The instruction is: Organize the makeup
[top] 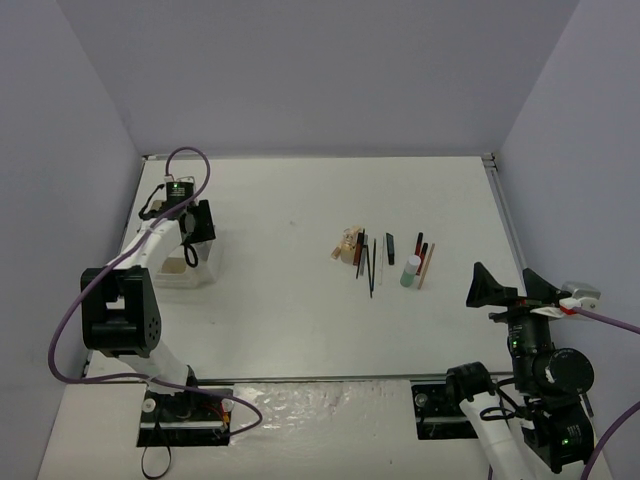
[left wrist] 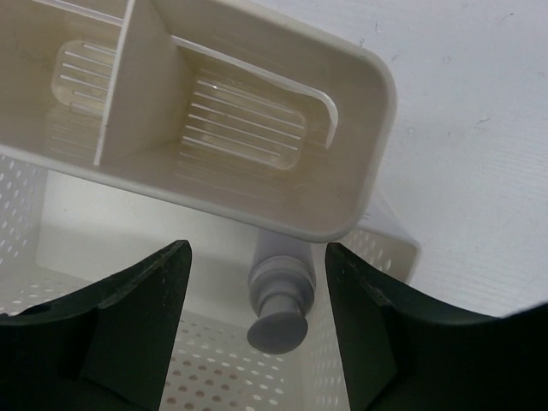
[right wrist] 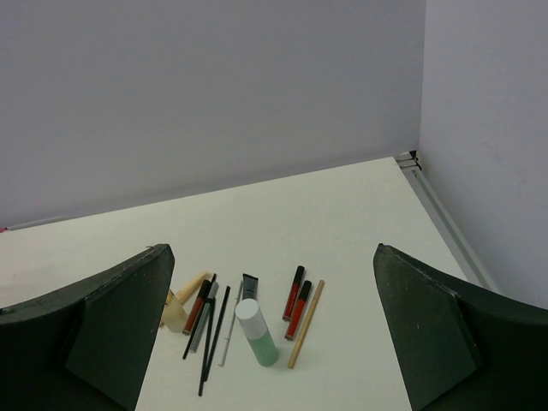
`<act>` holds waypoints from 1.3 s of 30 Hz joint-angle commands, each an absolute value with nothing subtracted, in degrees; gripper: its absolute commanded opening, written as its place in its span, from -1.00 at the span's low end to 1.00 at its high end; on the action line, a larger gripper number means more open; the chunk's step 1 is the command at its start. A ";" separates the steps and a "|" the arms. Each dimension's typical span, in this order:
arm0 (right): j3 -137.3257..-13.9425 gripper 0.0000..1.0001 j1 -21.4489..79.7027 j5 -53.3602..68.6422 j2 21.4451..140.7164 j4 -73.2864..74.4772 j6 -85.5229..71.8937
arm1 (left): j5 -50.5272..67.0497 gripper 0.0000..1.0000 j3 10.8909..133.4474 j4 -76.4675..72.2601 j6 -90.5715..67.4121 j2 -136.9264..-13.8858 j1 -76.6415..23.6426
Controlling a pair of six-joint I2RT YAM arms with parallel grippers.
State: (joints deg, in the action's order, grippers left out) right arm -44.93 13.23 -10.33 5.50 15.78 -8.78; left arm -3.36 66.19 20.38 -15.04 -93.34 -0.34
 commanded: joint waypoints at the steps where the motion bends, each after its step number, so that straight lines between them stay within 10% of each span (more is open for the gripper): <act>1: -45.51 1.00 13.71 -11.45 6.33 12.13 -8.43 | -3.16 0.31 70.71 20.67 -15.43 -90.55 -0.26; 21: -47.00 1.00 13.71 -10.47 9.53 12.13 -8.35 | -0.69 0.67 84.14 30.37 -22.62 -79.96 -16.00; 39: -48.16 1.00 13.78 -7.93 12.37 12.37 -9.05 | -5.12 0.94 106.70 28.77 -15.12 -108.93 -45.46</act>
